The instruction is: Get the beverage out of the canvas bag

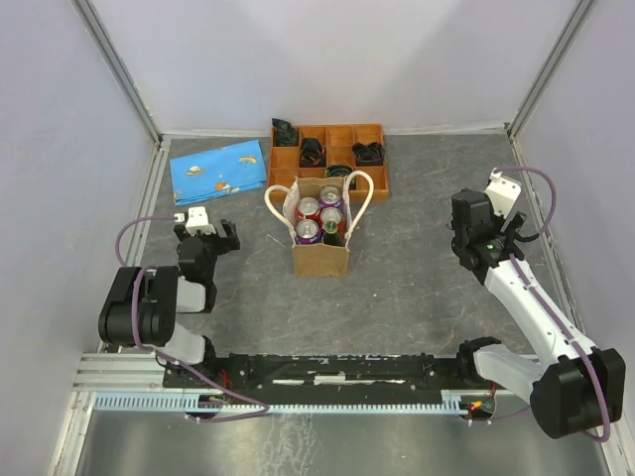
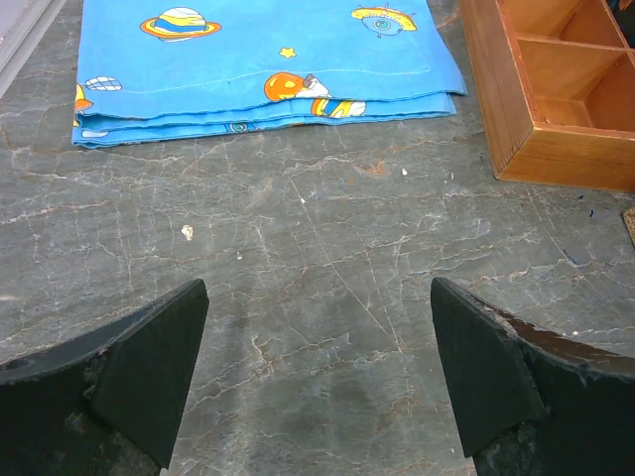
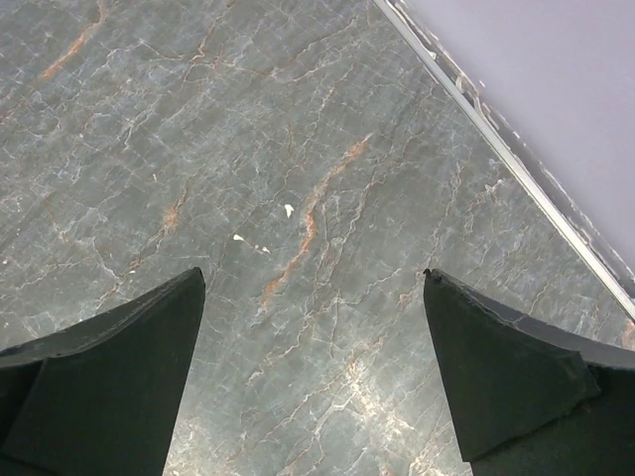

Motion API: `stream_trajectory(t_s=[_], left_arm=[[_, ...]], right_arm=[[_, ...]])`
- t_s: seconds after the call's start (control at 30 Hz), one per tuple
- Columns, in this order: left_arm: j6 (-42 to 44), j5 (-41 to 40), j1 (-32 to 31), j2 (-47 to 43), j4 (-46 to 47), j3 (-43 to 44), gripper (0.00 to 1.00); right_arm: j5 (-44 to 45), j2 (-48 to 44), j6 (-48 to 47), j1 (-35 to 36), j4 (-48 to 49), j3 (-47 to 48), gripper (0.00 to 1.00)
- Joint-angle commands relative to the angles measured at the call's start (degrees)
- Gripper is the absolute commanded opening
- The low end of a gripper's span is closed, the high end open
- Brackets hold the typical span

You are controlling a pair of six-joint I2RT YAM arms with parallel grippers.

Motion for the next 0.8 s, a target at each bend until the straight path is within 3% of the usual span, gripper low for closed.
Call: stream_trajectory(t_s=[0.0, 0.4, 0.57, 0.77], left_arm=[[2.7, 0.8, -0.2, 0.3, 1.9, 1.4, 0.99], [2.7, 0.8, -0.2, 0.3, 1.9, 1.4, 0.99], [2.7, 0.8, -0.2, 0.3, 1.9, 1.4, 0.99], [2.7, 0.8, -0.2, 0.3, 1.9, 1.4, 0.99]], right_arm=[[1.9, 0.1, 1.3, 0.3, -0.9, 0.6, 0.99], [0.4, 0.5, -0.2, 1.2, -2.5, 2.4, 0.99], [-5.3, -0.5, -3.8, 1.8, 0.1, 1.5, 0.99], [-6.2, -0.1, -10.6, 9.3, 2.0, 5.9, 0.99]])
